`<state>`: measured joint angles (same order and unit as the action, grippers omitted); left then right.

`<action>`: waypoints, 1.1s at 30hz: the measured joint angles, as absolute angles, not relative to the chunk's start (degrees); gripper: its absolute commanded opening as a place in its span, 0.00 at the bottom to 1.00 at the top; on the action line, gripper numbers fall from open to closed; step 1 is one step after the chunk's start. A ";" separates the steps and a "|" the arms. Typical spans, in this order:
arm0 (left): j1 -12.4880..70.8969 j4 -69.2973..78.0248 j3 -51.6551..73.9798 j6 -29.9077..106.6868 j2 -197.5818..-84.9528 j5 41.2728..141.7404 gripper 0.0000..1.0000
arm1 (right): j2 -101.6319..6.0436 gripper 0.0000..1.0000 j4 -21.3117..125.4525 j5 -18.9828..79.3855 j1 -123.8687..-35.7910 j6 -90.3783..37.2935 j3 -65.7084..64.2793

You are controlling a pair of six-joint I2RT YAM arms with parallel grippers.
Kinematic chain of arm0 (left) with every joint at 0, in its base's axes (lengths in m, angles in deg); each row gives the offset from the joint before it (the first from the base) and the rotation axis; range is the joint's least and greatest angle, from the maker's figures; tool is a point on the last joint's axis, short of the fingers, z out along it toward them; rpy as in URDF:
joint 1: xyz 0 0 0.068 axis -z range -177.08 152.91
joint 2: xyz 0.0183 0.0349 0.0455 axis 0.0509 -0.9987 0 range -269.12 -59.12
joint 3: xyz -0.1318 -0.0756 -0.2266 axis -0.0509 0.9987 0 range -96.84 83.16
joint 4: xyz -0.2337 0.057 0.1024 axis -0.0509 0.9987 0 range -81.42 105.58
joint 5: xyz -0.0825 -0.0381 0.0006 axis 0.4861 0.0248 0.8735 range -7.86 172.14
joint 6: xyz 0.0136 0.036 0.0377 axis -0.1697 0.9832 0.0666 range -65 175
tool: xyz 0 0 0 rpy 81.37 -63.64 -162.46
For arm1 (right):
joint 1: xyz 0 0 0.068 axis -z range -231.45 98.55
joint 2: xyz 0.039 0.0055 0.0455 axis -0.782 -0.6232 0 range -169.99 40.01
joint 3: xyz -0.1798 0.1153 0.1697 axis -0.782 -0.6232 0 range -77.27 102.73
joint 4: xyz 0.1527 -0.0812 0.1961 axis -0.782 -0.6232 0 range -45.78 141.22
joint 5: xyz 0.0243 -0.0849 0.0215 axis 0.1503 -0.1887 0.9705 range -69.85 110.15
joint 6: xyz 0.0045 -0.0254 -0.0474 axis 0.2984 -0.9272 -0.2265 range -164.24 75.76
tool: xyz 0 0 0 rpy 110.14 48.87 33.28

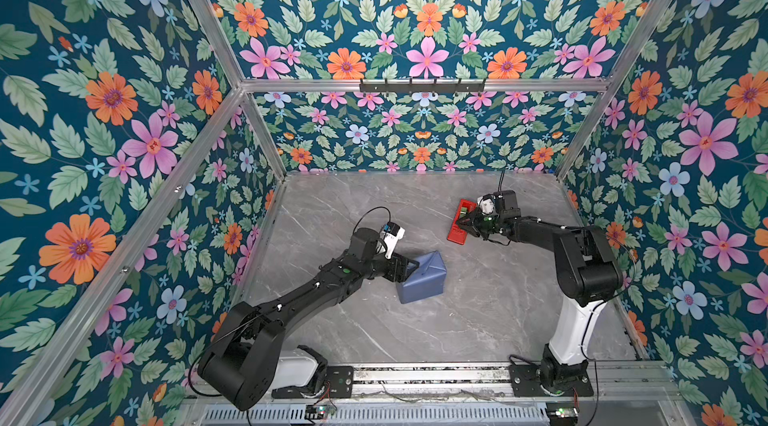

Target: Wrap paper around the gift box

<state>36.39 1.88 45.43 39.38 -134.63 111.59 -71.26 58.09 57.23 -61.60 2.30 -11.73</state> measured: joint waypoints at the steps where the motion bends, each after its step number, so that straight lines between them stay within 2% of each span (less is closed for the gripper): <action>1: 36.39 1.84 45.47 39.38 -134.63 111.61 0.73 | -71.34 0.13 58.44 57.27 -61.58 2.74 -11.84; 7: 36.39 1.71 45.51 39.38 -134.63 111.59 0.73 | -71.58 0.00 60.76 57.34 -61.58 5.56 -12.67; 21: 36.39 1.71 45.67 40.01 -134.37 111.54 0.73 | -68.96 0.00 70.20 58.08 -61.69 14.28 -17.35; 33: 36.37 1.32 45.67 40.21 -134.67 111.52 0.73 | -62.62 0.00 74.14 58.58 -63.96 17.03 -24.19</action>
<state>36.37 1.32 45.67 40.21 -134.67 111.52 -62.62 74.14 58.58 -63.96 17.03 -24.19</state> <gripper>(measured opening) 0.731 0.047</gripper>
